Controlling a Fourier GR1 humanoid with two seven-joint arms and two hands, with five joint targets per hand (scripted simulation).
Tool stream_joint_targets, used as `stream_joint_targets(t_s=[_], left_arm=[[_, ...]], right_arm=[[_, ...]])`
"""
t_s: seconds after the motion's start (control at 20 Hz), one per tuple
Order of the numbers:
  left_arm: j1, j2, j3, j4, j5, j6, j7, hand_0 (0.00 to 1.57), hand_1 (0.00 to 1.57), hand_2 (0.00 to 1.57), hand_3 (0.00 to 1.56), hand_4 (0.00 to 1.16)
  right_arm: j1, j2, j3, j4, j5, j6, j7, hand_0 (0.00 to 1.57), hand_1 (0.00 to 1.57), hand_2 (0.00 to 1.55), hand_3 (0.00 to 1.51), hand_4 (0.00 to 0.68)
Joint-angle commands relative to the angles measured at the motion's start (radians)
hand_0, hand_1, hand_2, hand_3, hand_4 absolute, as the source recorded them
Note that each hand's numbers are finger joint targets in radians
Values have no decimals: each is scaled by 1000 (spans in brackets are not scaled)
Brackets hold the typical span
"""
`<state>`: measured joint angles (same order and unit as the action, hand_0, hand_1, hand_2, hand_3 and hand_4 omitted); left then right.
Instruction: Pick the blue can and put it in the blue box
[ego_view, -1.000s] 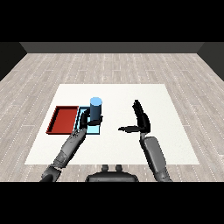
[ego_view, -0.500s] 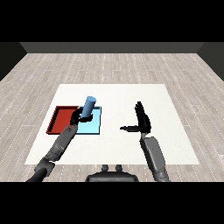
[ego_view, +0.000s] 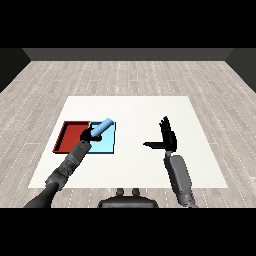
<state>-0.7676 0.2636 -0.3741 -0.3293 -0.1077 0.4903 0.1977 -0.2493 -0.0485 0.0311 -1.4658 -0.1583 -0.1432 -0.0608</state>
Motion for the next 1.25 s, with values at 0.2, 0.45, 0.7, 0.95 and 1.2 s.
stream_joint_targets(t_s=[0.2,0.45,0.7,0.95,1.2], left_arm=[[-79,-100,-35,243,-62,-148,138,1231,1231,1080,0,832],[-62,-77,16,246,-3,-431,57,0,0,0,0,780],[-86,-116,68,260,13,-43,95,0,0,0,0,0],[-80,-63,154,123,76,231,-138,0,0,0,0,0],[-16,-61,279,-138,191,200,-501,0,0,0,0,0]], right_arm=[[18,4,-25,85,-11,20,-54,0,0,0,0,0],[5,30,-20,106,-1,3,-76,0,0,0,0,0],[24,-6,-56,99,-23,34,-103,0,0,0,0,0],[2,-24,-50,84,-12,30,-62,0,0,0,0,0],[-3,-53,-13,71,41,34,-53,0,0,0,0,0]])
